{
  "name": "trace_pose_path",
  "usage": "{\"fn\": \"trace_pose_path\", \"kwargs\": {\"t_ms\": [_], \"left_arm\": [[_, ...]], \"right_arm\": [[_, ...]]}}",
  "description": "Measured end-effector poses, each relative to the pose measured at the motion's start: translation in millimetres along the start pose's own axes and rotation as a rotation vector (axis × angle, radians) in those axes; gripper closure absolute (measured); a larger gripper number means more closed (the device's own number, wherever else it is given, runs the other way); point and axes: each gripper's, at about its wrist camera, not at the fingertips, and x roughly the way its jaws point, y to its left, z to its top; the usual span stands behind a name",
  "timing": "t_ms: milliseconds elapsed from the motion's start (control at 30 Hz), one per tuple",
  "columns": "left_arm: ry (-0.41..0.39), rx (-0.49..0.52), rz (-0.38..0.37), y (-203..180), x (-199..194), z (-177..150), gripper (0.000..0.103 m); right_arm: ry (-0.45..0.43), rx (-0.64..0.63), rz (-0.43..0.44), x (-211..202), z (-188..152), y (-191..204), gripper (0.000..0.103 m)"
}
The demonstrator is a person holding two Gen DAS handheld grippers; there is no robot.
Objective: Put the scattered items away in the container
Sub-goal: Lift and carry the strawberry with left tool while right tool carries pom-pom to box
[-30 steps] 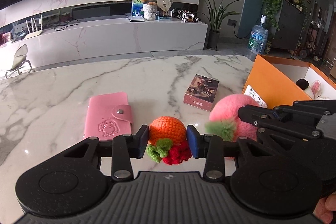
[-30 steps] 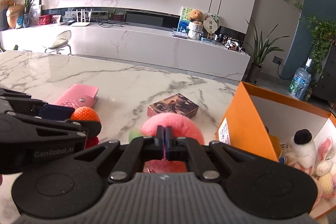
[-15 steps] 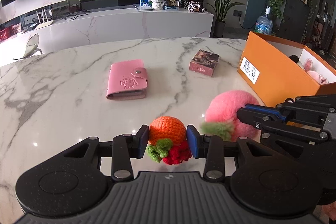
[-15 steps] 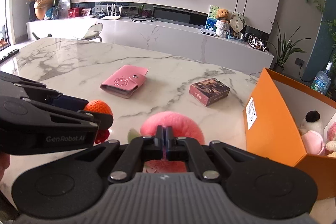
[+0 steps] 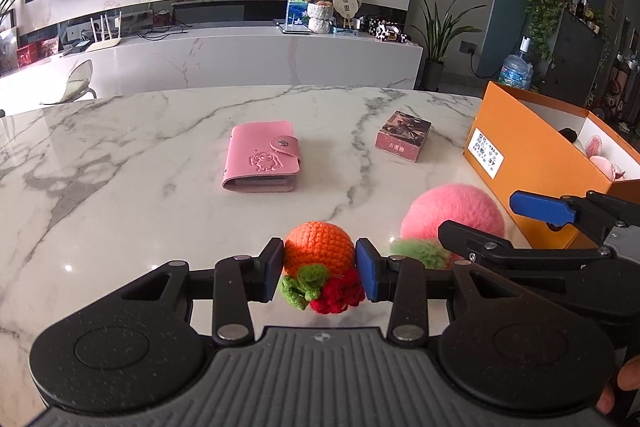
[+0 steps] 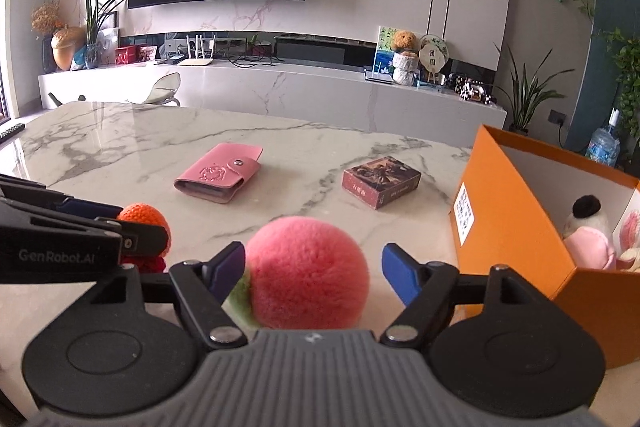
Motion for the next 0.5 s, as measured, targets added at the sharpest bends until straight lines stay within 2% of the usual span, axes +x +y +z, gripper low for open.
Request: {"fn": "trace_pose_path", "kwargs": {"t_ms": [167, 333, 400, 500], "left_arm": [[0.011, -0.026, 0.011, 5.3, 14.3, -5.2, 0.058], [0.024, -0.020, 0.016, 7.5, 25.7, -9.8, 0.058], [0.026, -0.014, 0.015, 7.3, 28.6, -11.0, 0.058], [0.018, -0.013, 0.007, 7.1, 30.9, -11.2, 0.057]], "right_arm": [[0.014, 0.110, 0.034, 18.0, -2.9, -13.0, 0.020], [0.067, 0.195, 0.066, 38.2, -9.1, -20.4, 0.020], [0.086, 0.209, 0.076, 43.9, -11.5, -20.5, 0.021], [0.112, 0.201, 0.095, 50.6, -14.4, -16.9, 0.033]]}}
